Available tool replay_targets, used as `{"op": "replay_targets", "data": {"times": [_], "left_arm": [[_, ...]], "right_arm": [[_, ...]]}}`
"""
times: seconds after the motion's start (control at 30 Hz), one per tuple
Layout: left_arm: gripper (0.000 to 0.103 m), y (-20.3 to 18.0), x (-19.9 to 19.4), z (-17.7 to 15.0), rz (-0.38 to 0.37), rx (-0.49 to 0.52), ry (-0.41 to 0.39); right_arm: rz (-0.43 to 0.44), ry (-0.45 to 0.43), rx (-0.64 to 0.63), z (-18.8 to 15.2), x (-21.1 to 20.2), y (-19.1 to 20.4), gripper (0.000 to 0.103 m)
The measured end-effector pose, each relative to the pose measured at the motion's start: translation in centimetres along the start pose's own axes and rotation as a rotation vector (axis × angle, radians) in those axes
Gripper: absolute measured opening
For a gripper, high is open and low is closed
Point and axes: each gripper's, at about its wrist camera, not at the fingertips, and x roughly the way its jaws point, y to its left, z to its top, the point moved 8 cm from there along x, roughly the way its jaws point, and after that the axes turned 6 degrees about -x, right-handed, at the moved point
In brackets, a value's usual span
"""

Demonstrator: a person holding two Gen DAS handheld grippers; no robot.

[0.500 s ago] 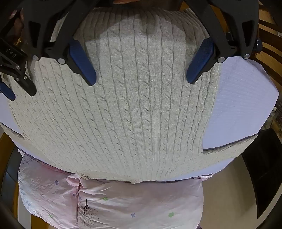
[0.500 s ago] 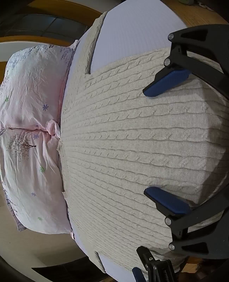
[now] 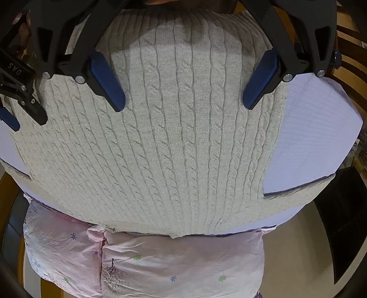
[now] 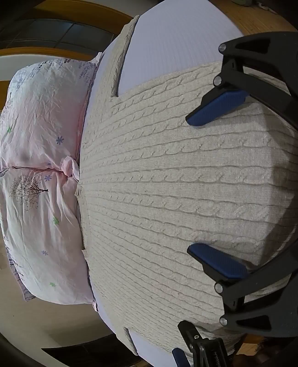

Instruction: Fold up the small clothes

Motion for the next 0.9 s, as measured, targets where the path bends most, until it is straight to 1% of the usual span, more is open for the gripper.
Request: {"op": "replay_targets", "data": {"times": [0.9], "left_arm": [[0.102,0.00,-0.08,-0.01,0.000,0.001,-0.010]], "right_arm": [[-0.001,-0.010,-0.002,0.10,-0.23,-0.08,0.101]]}}
